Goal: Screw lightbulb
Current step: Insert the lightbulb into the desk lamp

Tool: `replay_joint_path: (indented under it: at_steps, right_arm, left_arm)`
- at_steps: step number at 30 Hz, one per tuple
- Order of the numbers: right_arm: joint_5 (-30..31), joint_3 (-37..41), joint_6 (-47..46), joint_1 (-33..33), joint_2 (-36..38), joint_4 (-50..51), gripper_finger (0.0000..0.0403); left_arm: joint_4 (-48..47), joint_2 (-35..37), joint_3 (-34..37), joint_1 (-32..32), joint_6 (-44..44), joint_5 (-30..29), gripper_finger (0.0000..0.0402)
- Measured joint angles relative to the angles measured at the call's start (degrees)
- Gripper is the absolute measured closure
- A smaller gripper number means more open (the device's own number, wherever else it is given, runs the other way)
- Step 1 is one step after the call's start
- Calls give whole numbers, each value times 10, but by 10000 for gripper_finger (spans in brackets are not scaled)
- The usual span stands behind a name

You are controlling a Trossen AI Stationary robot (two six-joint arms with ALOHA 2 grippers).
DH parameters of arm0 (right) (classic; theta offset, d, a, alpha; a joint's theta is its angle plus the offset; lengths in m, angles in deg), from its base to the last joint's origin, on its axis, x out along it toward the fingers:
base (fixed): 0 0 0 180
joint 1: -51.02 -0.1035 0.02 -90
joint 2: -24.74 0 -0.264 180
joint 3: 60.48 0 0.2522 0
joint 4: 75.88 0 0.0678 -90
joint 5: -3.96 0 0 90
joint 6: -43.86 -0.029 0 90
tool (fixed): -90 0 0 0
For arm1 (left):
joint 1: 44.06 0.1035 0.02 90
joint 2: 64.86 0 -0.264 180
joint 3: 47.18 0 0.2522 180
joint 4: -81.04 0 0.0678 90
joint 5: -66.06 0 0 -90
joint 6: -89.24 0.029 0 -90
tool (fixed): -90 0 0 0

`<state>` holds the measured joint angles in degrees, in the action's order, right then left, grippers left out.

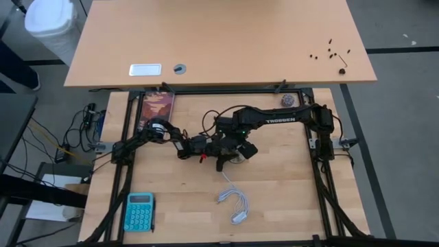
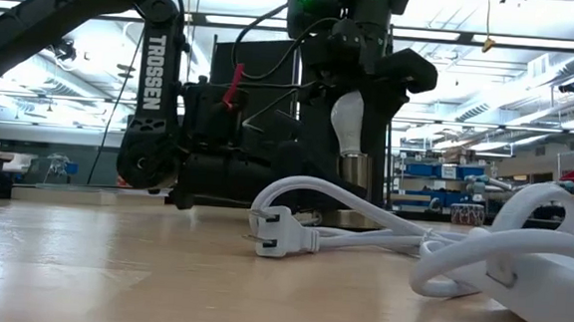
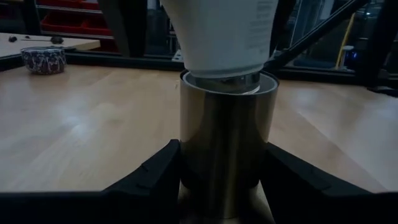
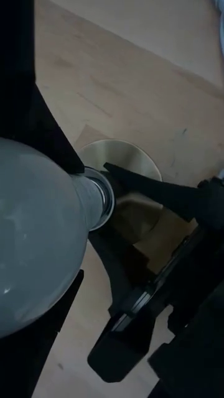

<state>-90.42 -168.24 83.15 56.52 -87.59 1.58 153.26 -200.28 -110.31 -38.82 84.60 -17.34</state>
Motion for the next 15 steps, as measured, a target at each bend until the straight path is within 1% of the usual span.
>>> replay_joint_path:
  at_steps: [8,13,15]
  right_arm:
    - [-5,0,36,-9,2,-5,146]
    - [-5,0,59,-25,3,-10,131]
    - [-6,0,65,-27,4,-12,128]
  left_arm:
    - [4,0,0,2,-3,45,204]
    - [7,0,0,15,-36,110,204]
    - [8,0,0,20,-44,126,204]
